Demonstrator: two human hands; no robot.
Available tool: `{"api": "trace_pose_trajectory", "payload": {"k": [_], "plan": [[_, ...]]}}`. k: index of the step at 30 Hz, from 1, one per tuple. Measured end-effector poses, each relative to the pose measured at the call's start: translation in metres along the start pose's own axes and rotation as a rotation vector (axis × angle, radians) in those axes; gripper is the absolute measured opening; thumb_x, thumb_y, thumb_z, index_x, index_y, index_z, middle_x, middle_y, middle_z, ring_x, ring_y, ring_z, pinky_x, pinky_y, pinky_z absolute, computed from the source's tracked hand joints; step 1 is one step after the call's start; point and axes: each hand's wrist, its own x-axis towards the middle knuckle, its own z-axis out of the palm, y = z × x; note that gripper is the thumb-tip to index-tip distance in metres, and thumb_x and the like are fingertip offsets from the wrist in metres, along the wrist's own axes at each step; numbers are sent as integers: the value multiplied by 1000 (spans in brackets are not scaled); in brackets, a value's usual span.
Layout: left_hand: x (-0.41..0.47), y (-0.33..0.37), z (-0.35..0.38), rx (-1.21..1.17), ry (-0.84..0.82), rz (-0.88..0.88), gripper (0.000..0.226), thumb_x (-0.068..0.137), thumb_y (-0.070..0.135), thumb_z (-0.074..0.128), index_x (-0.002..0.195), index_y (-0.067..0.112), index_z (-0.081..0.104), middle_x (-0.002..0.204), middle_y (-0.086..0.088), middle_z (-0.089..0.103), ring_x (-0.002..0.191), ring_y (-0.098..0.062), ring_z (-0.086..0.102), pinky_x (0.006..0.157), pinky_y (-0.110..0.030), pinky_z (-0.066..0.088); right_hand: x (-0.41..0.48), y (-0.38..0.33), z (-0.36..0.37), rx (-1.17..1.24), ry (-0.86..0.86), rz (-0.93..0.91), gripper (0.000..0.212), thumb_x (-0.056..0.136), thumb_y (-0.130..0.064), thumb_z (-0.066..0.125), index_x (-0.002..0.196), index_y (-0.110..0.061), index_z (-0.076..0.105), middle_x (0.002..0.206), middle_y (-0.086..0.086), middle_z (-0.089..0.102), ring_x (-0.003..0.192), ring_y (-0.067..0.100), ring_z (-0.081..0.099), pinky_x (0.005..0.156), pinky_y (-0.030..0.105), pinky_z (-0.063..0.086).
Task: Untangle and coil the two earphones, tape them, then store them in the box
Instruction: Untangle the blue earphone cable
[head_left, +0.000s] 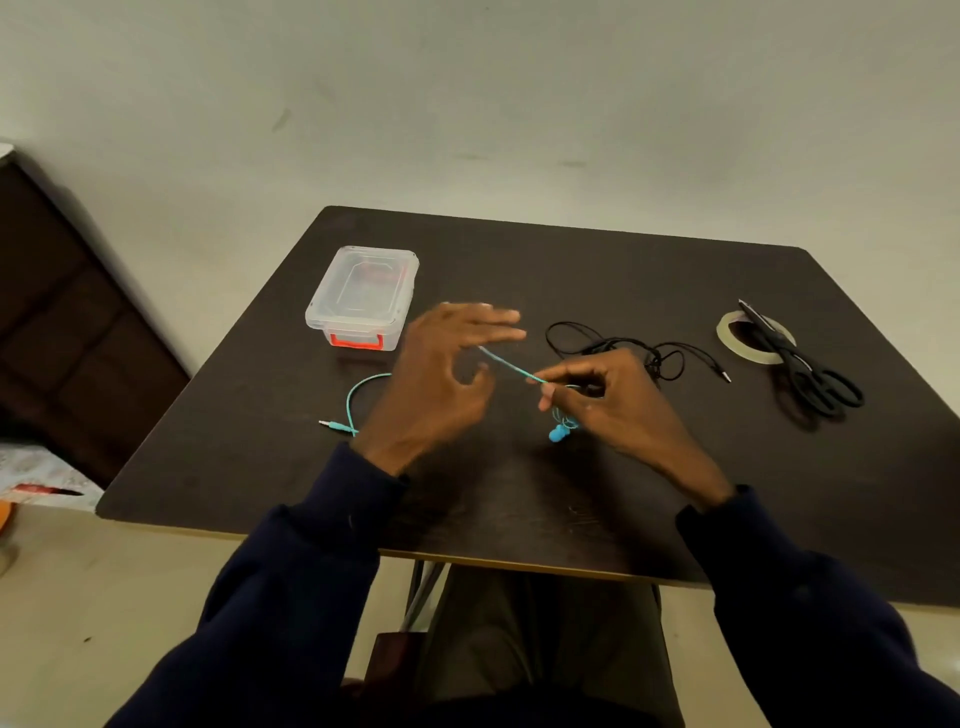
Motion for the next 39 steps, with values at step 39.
{"api": "trace_pose_trajectory", "payload": {"k": [39], "plan": [[0,12,25,-332,-126,-430,18,77,8,86,93,8,77,79,-1,77,72,-11,74,69,-21,59,4,13,18,688,208,142,21,83,-3,78,103,2,73,94,17,77,82,25,74,74,32,62]]}}
